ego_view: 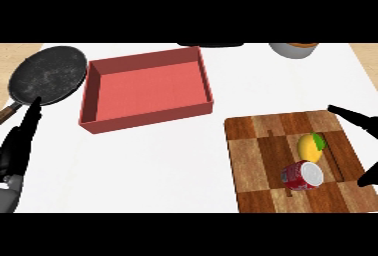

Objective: Pick the lemon from the cutting board and place it in the cardboard box

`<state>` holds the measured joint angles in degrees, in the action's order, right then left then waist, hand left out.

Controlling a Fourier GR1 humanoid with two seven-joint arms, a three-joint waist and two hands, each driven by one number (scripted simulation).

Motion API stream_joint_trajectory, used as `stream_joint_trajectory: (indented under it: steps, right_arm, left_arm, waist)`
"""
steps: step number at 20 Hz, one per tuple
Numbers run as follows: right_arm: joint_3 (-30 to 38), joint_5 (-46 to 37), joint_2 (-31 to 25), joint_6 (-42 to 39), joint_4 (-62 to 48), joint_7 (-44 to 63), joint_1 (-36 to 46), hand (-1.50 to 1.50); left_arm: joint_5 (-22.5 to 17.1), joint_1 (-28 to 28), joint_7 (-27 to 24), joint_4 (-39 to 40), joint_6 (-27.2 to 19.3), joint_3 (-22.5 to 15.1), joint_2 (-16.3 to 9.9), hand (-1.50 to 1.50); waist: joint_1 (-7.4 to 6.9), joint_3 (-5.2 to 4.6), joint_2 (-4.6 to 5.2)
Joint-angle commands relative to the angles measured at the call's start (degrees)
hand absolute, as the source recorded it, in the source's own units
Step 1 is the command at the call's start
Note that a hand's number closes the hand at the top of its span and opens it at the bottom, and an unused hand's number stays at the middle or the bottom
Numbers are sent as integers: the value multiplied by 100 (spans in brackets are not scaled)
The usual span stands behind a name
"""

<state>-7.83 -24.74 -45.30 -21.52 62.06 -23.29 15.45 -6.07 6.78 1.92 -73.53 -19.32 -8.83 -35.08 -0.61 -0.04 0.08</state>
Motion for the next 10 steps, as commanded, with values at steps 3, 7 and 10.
stream_joint_trajectory:
  steps: [3,7,10]
  right_arm:
    - [-183,-645,449,-75,-218,478,310,-150]
    - [-107,-913,610,-335,-316,461,631,-150]
    - [-8,-1084,731,-393,-297,612,698,-150]
  left_arm:
    - [503,42,321,-193,-201,-16,322,0]
    - [494,368,-78,523,226,385,466,0]
    - [450,259,155,254,478,641,315,0]
  waist:
    - [36,5,-5]
    - [58,3,-1]
    - [48,3,-7]
